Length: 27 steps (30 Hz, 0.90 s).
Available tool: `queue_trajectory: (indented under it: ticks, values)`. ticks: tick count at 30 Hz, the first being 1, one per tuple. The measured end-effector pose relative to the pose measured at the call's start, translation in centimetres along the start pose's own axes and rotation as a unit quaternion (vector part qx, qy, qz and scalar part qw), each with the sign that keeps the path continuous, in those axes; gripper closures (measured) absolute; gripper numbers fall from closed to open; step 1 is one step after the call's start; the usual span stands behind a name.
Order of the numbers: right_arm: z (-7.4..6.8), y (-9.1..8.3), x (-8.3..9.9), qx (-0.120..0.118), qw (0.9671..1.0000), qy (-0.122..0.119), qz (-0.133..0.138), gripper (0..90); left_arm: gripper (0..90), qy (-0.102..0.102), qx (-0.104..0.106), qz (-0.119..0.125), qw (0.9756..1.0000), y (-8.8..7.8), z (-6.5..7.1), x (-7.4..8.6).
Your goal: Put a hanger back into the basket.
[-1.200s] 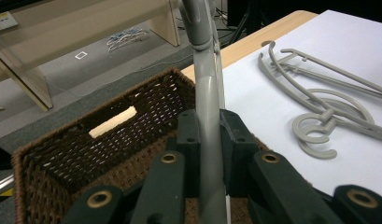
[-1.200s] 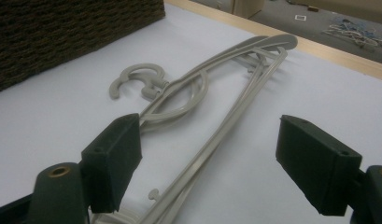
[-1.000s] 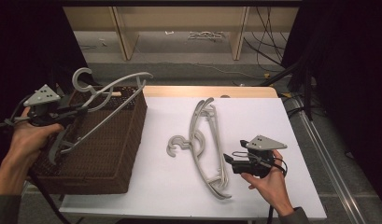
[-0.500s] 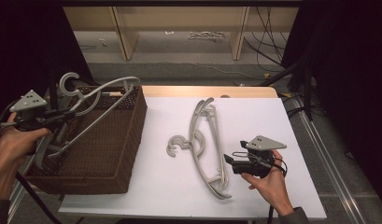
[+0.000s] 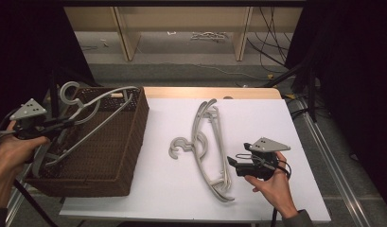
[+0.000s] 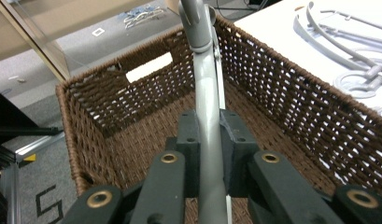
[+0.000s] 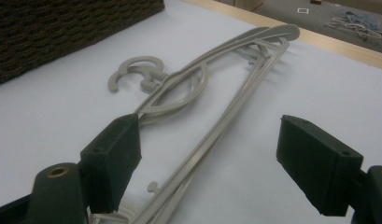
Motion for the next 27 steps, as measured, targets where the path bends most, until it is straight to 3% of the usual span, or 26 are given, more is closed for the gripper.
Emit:
queue_trajectory:
  ticks: [4,5,6,8,9,12,14,16,17,19,20,22,24,27]
  values:
    - [0.0,0.0,0.1,0.0,1.0,-0.001,-0.003,23.0,79.8,0.005,0.003,-0.024,0.9997,0.5,-0.1,0.6]
    - [0.0,0.0,0.1,-0.002,1.0,0.002,-0.004,23.0,79.7,0.017,0.008,-0.044,0.9989,0.8,-0.2,1.0]
    - [0.0,0.0,0.0,-0.001,1.0,0.0,-0.002,23.0,79.8,-0.002,0.008,-0.024,0.9997,1.3,0.0,1.0]
    - [0.0,0.0,0.1,-0.002,1.0,0.0,-0.004,23.0,79.8,0.0,0.01,-0.038,0.9992,1.7,-0.1,1.4]
    - [0.0,0.0,0.1,-0.003,1.0,0.0,-0.004,23.0,79.7,0.015,0.013,-0.06,0.998,1.7,-0.3,1.7]
    - [0.0,0.0,0.0,-0.003,1.0,0.0,-0.002,23.0,79.7,0.011,0.016,-0.069,0.9974,2.5,-0.4,2.2]
    - [0.0,0.0,0.1,-0.002,1.0,-0.001,-0.003,23.0,79.7,-0.007,0.013,-0.059,0.9982,3.2,-0.3,2.4]
    - [0.1,0.0,0.0,0.001,1.0,0.001,0.0,23.0,79.7,-0.006,0.015,-0.058,0.9982,3.5,-0.3,2.6]
    - [0.1,0.0,0.0,0.001,1.0,0.001,0.0,23.0,79.7,0.006,0.018,-0.092,0.9956,3.6,-0.7,3.1]
    - [0.1,0.0,0.0,0.0,1.0,-0.002,-0.001,23.0,79.7,-0.02,0.012,-0.075,0.9969,4.3,-0.7,3.4]
    - [0.1,0.0,0.0,0.0,1.0,-0.001,-0.001,23.0,79.6,-0.016,0.015,-0.086,0.9961,4.3,-0.9,3.6]
    - [0.1,0.0,0.0,0.001,1.0,0.001,0.001,23.0,79.6,-0.027,0.009,-0.083,0.9961,4.6,-1.2,3.9]
    - [0.1,0.0,0.0,-0.001,1.0,0.0,-0.001,23.0,79.4,-0.024,0.008,-0.092,0.9954,4.5,-1.4,4.1]
    - [0.0,-0.1,-0.1,-0.001,1.0,0.001,0.001,23.0,78.9,-0.043,0.004,-0.097,0.9943,4.7,-1.8,4.8]
Point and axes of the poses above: each handheld gripper's, and its own axes: y roughly forward along the jaws, x roughly out of its underside, z roughly to its right, the point moved 5 cm from there along y, roughly forward along the jaws, and after that the axes turned 14 degrees about x, right-handed, at the moved point
